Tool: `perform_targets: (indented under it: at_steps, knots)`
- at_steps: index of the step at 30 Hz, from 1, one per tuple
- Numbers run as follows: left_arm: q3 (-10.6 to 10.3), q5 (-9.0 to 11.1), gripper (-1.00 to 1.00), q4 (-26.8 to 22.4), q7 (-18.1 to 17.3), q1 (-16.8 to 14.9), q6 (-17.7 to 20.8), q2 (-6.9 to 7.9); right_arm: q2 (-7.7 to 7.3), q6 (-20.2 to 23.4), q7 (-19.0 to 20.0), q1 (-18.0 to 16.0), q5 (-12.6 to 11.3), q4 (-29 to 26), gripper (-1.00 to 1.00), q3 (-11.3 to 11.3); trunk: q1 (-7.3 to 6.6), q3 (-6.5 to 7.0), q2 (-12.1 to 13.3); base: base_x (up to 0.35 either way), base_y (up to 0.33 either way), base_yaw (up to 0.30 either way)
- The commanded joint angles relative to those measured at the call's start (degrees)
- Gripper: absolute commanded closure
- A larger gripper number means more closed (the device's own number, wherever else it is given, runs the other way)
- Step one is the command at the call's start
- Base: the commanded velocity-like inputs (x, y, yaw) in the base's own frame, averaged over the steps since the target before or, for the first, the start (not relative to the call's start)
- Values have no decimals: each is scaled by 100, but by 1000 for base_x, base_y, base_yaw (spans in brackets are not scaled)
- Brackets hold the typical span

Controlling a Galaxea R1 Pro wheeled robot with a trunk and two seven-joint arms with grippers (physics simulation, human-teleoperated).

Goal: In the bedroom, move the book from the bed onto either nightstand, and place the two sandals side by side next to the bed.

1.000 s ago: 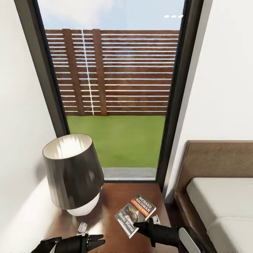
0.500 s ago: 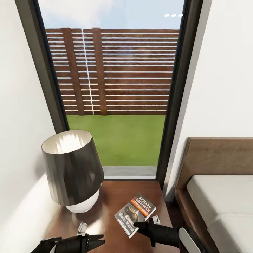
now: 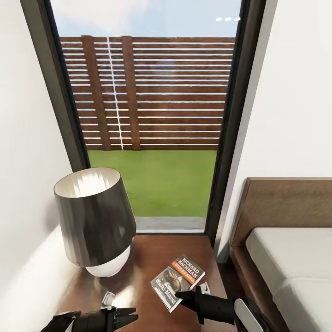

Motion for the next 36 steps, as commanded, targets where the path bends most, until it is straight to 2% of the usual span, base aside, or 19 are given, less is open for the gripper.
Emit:
perform_targets:
  at_steps: [1,22,25,29,33,36]
  knots:
    - [-2,12,-100,-1,-19,-2,60,1,-6,6,32,-3,6,0,100,14,-1,-6,-2,0,0,0]
    - [-2,12,-100,-1,-19,-2,60,1,-15,4,-13,-3,59,-72,100,1,-1,-6,-2,0,0,0]
    - [-2,12,-100,-1,-19,-2,60,1,-15,3,-201,-2,55,-69,100,-4,-1,-6,-2,0,0,0]
    - [-2,12,-100,-1,-19,-2,60,0,-14,-1,-696,-5,37,-71,100,-8,-1,-6,-2,0,0,0]
    - [-2,12,-100,-1,-19,-2,60,-1,-16,-1,-821,-6,12,-71,100,-9,-1,-6,-2,0,0,0]
    - [-2,12,-100,-1,-19,-2,60,-4,-19,3,-841,-4,8,-69,100,-9,65,-59,-123,0,0,0]
